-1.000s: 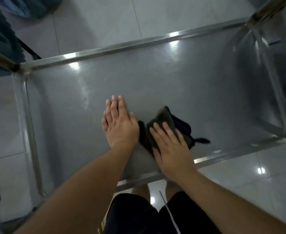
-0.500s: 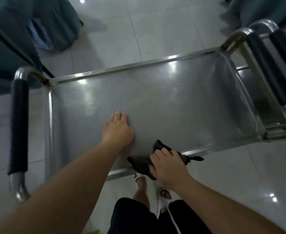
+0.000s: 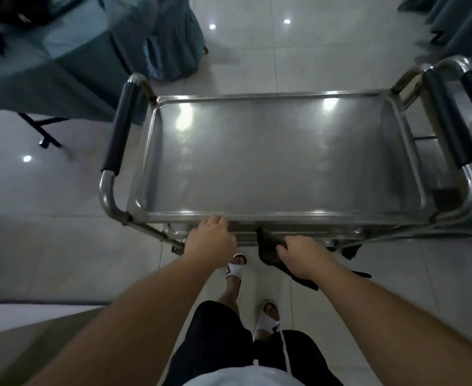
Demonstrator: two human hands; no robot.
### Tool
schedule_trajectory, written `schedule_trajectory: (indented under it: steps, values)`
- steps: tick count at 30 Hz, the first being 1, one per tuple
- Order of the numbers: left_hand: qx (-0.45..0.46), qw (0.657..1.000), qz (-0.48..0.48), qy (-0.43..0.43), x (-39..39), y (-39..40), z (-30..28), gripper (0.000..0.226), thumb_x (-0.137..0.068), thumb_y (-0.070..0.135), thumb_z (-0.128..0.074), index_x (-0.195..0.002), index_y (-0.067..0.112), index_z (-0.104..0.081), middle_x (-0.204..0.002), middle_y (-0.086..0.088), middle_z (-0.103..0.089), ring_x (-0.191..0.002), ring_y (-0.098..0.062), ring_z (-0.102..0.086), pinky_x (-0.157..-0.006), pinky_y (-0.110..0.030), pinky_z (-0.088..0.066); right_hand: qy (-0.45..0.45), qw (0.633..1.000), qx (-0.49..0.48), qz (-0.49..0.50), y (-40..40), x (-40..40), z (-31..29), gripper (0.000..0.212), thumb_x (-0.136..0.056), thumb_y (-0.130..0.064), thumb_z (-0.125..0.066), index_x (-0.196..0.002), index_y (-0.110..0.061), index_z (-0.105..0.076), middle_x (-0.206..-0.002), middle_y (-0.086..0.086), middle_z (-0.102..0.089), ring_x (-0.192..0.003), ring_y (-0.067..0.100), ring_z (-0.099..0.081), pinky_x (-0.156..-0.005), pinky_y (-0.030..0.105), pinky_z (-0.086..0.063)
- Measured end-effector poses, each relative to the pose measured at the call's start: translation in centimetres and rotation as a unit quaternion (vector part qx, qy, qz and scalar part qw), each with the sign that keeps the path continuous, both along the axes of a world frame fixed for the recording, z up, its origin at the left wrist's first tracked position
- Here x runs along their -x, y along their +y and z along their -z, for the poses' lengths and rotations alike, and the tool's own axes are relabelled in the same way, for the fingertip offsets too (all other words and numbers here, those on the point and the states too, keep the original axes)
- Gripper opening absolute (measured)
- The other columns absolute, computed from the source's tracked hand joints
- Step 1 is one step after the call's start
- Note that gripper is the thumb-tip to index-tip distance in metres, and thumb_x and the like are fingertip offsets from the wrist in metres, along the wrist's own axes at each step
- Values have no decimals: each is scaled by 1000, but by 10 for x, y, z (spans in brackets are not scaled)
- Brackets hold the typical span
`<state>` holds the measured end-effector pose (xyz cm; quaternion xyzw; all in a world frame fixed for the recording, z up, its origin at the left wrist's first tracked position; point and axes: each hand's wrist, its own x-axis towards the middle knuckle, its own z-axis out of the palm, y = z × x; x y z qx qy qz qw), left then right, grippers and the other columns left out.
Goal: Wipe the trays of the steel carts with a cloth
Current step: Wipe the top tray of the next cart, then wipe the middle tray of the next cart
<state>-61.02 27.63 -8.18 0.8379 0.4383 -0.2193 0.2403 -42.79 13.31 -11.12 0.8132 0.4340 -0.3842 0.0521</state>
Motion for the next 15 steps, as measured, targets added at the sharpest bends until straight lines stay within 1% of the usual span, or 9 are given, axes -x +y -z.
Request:
schedule_trajectory:
  steps: [5, 6, 9, 13, 15]
  values:
    - [-7, 1000, -8, 11, 49, -25, 0, 50, -106, 38, -40, -152, 17, -45, -157, -5, -45, -143, -30, -43, -112, -47, -39, -12, 1000, 13, -16, -15, 34, -2, 34, -106, -47, -37, -106, -22, -60, -103, 4, -64, -92, 24, -61, -82, 39, -55]
    - [-4, 1000, -12, 16, 58, -26, 2, 51, -106, 39, -40, -152, 18, -44, -158, -4, -44, -143, -31, -43, -111, -47, -40, -17, 999, 14, -25, -15, 44, -1, 33, -106, -46, -36, -104, -22, -59, -101, 3, -64, -90, 24, -61, -80, 38, -54]
    - [18, 999, -21, 29, 89, -23, 14, 52, -103, 38, -42, -152, 20, -44, -158, -4, -44, -142, -30, -43, -107, -45, -42, -36, 998, 19, -41, -9, 74, 4, 31, -106, -45, -37, -97, -24, -57, -93, 2, -60, -82, 23, -58, -67, 35, -46]
    - [41, 998, -29, 39, 134, -11, 34, 57, -103, 38, -42, -158, 24, -39, -162, -2, -41, -145, -28, -41, -110, -45, -39, -60, 998, 4, -8, 9, 117, 14, 31, -105, -41, -37, -96, -22, -58, -87, 2, -60, -81, 23, -59, -66, 35, -46]
    - [56, 997, -25, 50, 158, -3, 42, 58, -104, 39, -41, -160, 26, -36, -163, -2, -38, -145, -29, -40, -111, -46, -39, -45, 999, 7, 16, 21, 141, 20, 32, -105, -40, -37, -98, -20, -60, -88, 3, -61, -80, 23, -58, -63, 34, -44]
